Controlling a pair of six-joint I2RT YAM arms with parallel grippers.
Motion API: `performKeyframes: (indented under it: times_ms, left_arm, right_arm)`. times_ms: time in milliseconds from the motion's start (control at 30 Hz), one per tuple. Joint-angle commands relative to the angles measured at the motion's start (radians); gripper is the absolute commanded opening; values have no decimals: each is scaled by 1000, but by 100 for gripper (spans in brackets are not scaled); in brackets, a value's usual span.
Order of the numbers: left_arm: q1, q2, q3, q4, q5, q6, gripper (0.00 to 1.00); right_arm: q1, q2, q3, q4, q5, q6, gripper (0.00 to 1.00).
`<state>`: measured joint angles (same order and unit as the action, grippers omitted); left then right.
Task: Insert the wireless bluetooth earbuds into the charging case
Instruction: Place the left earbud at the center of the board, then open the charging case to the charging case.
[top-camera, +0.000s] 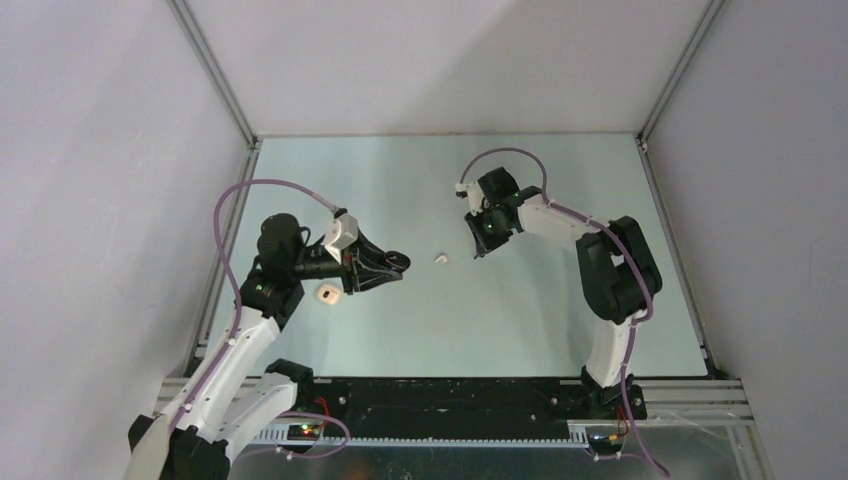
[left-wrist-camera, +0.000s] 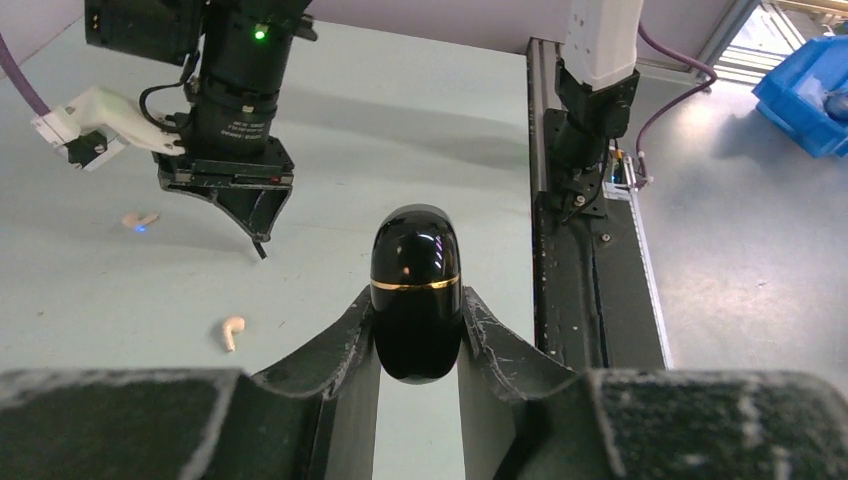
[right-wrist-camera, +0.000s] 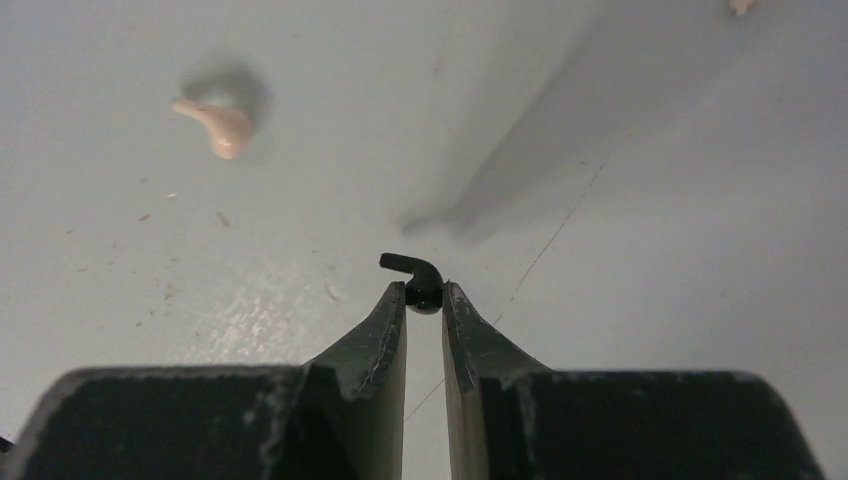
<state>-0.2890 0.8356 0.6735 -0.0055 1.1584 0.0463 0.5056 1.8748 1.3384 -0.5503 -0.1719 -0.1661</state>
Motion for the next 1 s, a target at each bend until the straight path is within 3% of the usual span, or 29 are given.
performKeyframes:
  times_ms: [0,233,600,800,967]
  left_arm:
    - [-28,5,-2,17,16,29,0]
    - [-71,27,-2,19,12,34,0]
    - [-103,38,8,-25,6,59,0]
    - [-106,40,10,-39,5,74,0]
    - [-110,44,12,-48,6,81,0]
  right_arm:
    - [-65,37,6,16,-126,79,19]
    - [-119,71,6,12,-197,106,24]
    - [-135,50,19,-4,-164,104,43]
    - [-117,-139,47,-10,-110,61,47]
    - [-28,-401,44,31,-198,-34,58]
